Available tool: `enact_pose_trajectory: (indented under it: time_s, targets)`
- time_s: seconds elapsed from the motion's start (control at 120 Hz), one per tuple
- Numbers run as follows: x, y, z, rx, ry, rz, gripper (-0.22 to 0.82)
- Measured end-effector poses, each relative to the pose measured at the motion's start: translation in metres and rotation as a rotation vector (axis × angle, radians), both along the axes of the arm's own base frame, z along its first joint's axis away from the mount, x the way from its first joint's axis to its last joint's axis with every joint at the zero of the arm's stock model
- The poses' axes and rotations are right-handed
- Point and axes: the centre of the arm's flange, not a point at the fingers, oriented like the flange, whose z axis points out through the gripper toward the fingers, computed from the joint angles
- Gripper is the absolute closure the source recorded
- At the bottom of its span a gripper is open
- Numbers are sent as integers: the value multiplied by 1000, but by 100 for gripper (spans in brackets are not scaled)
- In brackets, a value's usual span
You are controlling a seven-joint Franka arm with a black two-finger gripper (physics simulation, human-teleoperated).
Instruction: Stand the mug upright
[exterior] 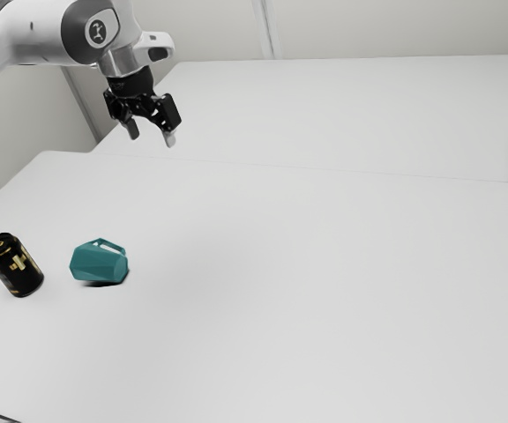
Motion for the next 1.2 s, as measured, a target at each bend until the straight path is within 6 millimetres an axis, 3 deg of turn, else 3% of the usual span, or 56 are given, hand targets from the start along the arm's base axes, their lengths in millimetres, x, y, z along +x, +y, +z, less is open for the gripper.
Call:
enact_pose_trajectory:
  time_s: [0.3, 0.417, 0.65, 0.858, 1.033, 1.2]
  targets:
    - [-2, -2, -3, -7, 7, -4, 0]
    - [-18, 3, 9, -95, 20, 25, 0]
    - [-74, 78, 15, -284, 74, 152, 0]
    - [-111, 176, -5, -404, 87, 253, 0]
    - [-120, 232, -49, -494, 118, 270, 0]
    - [-121, 283, -106, -576, 144, 285, 0]
